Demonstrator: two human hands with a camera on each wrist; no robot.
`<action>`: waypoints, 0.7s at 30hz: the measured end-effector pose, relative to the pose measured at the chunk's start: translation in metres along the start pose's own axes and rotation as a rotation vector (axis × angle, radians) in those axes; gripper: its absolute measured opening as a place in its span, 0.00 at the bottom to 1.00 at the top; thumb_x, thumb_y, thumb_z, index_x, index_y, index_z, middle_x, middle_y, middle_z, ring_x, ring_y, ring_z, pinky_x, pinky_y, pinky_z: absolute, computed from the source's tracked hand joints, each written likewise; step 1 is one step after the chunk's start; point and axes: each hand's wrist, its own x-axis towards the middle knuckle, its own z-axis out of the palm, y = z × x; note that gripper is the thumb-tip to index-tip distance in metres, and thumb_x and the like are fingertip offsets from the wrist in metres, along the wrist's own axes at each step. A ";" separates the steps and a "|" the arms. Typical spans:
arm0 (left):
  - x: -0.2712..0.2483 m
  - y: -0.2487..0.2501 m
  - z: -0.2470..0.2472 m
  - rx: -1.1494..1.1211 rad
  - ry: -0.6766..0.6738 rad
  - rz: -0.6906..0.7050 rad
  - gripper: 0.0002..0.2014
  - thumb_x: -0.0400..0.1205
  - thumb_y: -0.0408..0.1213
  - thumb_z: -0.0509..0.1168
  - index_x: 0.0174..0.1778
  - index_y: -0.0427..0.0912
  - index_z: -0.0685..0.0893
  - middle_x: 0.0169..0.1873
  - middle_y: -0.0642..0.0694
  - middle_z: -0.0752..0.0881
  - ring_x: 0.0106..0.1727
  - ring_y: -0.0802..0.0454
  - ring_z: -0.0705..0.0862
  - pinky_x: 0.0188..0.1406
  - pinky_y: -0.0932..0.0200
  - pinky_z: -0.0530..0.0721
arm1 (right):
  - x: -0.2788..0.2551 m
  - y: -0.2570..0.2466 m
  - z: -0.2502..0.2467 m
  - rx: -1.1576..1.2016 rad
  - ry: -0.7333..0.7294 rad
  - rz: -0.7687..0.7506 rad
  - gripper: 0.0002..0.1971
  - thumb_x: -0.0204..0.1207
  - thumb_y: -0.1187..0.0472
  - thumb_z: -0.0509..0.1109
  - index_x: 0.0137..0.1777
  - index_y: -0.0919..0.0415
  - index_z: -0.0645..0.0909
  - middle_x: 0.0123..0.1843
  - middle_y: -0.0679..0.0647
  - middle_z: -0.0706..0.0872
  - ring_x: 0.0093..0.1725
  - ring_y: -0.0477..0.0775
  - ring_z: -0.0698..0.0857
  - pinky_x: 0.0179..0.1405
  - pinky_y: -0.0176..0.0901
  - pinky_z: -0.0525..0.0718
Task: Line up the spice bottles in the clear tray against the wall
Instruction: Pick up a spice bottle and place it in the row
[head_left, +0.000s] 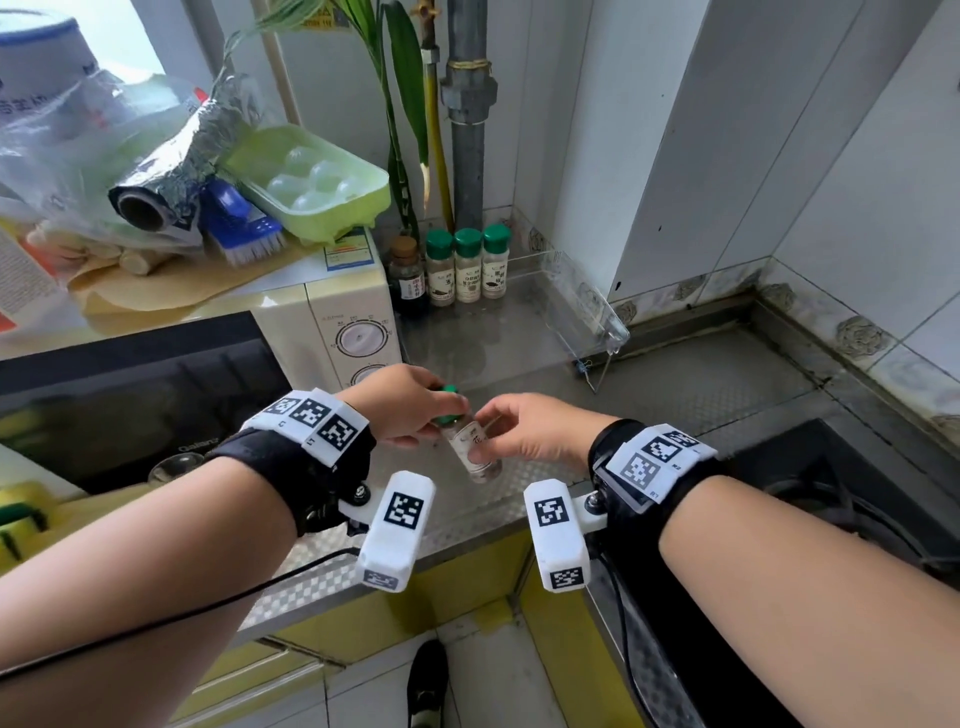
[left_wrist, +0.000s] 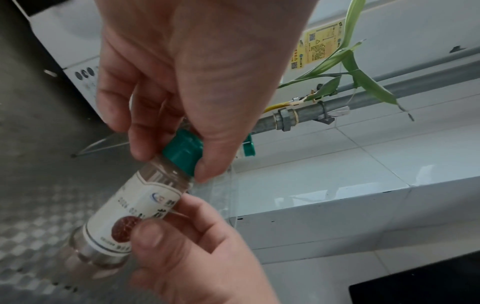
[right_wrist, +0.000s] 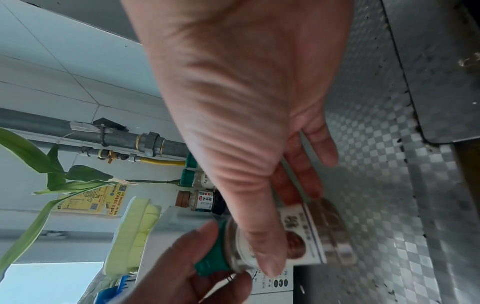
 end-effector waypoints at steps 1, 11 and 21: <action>0.001 0.004 -0.001 -0.017 0.007 0.012 0.15 0.76 0.49 0.69 0.56 0.47 0.85 0.41 0.49 0.90 0.38 0.57 0.89 0.39 0.59 0.89 | 0.001 -0.001 -0.001 0.011 0.005 -0.005 0.24 0.63 0.59 0.83 0.60 0.59 0.83 0.60 0.59 0.90 0.61 0.59 0.87 0.68 0.56 0.82; 0.038 0.022 -0.006 -0.029 0.166 0.148 0.31 0.73 0.62 0.67 0.67 0.46 0.80 0.58 0.45 0.88 0.54 0.47 0.88 0.51 0.56 0.84 | 0.020 -0.013 -0.055 0.112 0.366 -0.087 0.22 0.72 0.60 0.76 0.66 0.60 0.79 0.59 0.56 0.89 0.58 0.55 0.87 0.65 0.54 0.84; 0.073 0.018 -0.011 0.236 0.078 0.178 0.21 0.78 0.47 0.64 0.69 0.53 0.78 0.67 0.43 0.80 0.55 0.46 0.87 0.50 0.59 0.83 | 0.087 -0.022 -0.102 -0.016 0.653 0.012 0.17 0.76 0.60 0.70 0.64 0.57 0.76 0.62 0.59 0.87 0.61 0.62 0.85 0.67 0.56 0.80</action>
